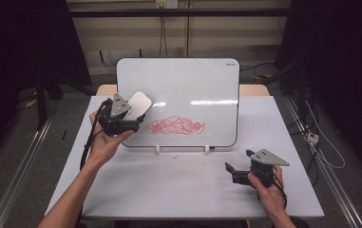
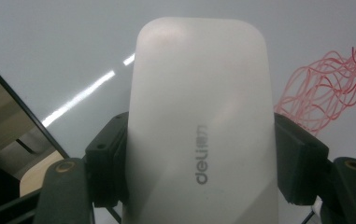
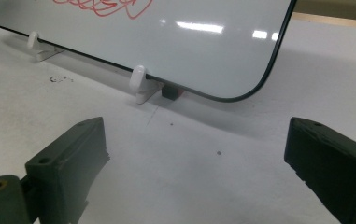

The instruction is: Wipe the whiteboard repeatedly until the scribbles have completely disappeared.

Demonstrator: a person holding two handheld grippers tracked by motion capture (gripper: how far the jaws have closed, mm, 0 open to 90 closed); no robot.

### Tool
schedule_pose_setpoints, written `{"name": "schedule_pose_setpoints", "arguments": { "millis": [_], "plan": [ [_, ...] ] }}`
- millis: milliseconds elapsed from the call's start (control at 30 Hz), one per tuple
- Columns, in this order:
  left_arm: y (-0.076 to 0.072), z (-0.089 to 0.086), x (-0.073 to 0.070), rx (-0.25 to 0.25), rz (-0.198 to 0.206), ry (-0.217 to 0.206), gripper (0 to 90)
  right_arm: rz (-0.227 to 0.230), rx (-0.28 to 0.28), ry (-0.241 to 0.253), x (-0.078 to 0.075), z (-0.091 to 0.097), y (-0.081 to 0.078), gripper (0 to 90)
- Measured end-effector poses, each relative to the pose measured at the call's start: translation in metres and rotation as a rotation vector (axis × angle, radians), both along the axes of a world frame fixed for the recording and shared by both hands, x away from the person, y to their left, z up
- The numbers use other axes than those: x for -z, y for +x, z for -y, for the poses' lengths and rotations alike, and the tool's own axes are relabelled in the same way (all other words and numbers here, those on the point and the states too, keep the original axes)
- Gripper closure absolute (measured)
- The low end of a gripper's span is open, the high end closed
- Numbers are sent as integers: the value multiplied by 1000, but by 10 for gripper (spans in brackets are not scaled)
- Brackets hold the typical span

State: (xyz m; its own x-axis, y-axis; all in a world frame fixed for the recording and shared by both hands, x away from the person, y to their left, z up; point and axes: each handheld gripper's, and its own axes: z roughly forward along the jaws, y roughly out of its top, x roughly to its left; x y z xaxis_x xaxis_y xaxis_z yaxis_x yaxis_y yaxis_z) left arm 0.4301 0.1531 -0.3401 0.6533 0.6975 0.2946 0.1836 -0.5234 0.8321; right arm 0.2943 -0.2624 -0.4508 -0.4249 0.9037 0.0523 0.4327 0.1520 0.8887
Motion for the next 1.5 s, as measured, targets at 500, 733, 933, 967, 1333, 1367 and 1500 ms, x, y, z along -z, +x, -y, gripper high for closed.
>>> {"name": "schedule_pose_setpoints", "arguments": {
  "millis": [500, 733, 933, 967, 1333, 1367, 1500],
  "plan": [
    [-2, 21, 18, 31, 3, 79, 310, 9, -1, 1, -1, 3, -3, 57],
    [2, 24, 24, 34, 21, 112, 309, 1, 1, 2, 0, 4, -2, 57],
    [3, 29, 30, 32, 38, 150, 309, 1, -3, 0, 0, 2, -2, 58],
    [3, 30, 31, 32, 40, 157, 309, 3, -3, -5, 0, 2, -3, 57],
    [7, 35, 38, 31, 33, 178, 309, 5, -7, -2, 0, 2, -2, 57],
    [7, 35, 40, 31, 35, 182, 309, 6, -7, -2, 0, 2, -2, 58],
    [5, 39, 40, 20, 45, 213, 309, 8, -8, 0, 0, 3, -2, 57]
  ]
}}
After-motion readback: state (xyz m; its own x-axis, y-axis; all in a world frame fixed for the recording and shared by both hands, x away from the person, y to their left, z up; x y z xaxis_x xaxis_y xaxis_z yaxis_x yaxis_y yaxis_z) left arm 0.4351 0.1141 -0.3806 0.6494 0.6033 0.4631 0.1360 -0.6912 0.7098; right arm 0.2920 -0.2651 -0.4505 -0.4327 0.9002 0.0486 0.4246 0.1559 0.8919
